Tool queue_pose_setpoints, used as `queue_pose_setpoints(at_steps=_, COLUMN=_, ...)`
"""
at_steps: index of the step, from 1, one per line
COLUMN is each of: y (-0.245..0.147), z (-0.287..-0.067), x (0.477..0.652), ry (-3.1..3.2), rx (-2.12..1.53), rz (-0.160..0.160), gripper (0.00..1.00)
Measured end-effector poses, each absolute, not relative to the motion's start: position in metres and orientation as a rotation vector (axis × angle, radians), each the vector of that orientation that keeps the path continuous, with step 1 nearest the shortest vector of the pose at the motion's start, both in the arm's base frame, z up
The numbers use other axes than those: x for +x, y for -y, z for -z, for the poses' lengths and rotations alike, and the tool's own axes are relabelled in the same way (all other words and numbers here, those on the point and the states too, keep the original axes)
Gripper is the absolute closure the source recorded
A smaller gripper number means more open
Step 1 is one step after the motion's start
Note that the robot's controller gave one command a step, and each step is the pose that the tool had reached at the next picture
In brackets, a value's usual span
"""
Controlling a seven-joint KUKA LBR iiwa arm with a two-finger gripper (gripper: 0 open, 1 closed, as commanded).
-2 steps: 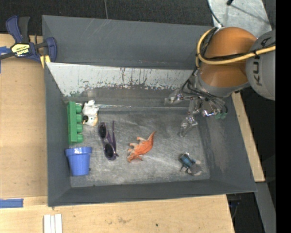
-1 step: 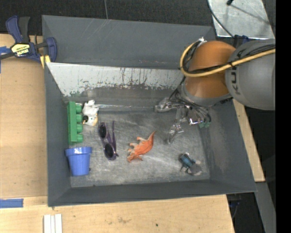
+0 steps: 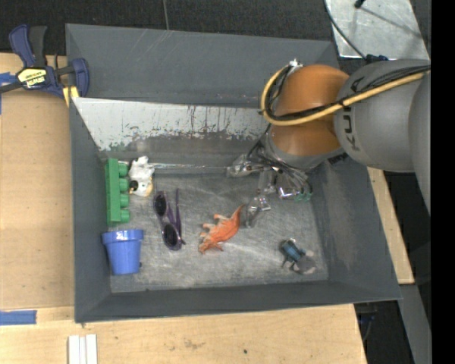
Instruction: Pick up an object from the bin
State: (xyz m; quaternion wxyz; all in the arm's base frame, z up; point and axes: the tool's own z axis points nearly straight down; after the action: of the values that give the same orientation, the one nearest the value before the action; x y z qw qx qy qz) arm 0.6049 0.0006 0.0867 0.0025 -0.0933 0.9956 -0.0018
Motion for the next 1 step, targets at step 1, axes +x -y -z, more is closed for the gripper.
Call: queue_pose_setpoints(at_steps=1, y=-0.0122, z=-0.1059, x=0.6012, ry=-3.093, rx=-0.505, rz=-0.002, gripper=0.0)
